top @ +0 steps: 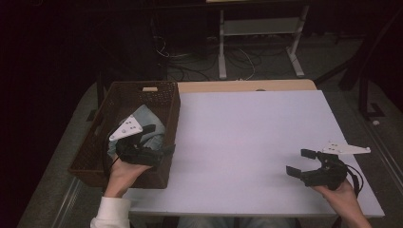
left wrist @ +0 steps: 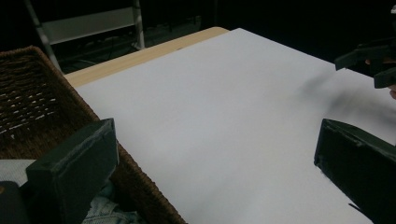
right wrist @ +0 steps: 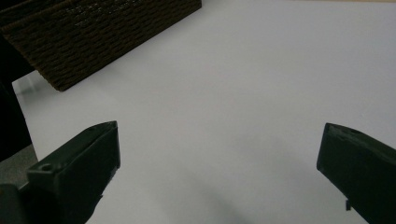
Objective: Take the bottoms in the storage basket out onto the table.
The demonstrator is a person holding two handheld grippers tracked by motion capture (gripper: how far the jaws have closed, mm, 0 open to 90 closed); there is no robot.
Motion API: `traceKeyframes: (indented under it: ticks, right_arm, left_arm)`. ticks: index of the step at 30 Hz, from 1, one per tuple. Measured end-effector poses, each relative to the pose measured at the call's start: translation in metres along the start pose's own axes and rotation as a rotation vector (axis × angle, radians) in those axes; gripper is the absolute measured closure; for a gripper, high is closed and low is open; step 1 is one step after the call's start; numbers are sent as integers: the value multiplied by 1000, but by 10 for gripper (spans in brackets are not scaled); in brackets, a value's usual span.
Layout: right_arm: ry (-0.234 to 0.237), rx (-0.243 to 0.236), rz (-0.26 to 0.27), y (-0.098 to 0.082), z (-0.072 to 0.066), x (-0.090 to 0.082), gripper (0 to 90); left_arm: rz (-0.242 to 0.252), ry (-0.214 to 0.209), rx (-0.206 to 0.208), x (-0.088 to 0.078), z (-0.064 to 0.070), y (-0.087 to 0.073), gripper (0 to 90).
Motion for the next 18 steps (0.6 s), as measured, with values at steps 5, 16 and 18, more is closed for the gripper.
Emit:
traceKeyframes:
  ticks: [5, 16, 18]
  right_arm:
    - [4, -10, -11, -1, -2, 0, 0]
    - [18, -22, -10, 0, -6, 0, 0]
    - [21, -28, -10, 1, -7, 1, 0]
  left_arm:
    - [2, 0, -4, -1, 0, 0, 0]
    - [-1, 5, -3, -5, 0, 2, 0]
    - [1, 5, -4, -5, 0, 2, 0]
Point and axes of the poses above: each handheld gripper's, and its own axes: x roughly forward along the jaws, y roughly out of its top, z roughly to its right, the point moved 5 cm from there along x, roughly forward along the jaws, and after that the axes turned 6 degrees about x, right-handed, at the moved point
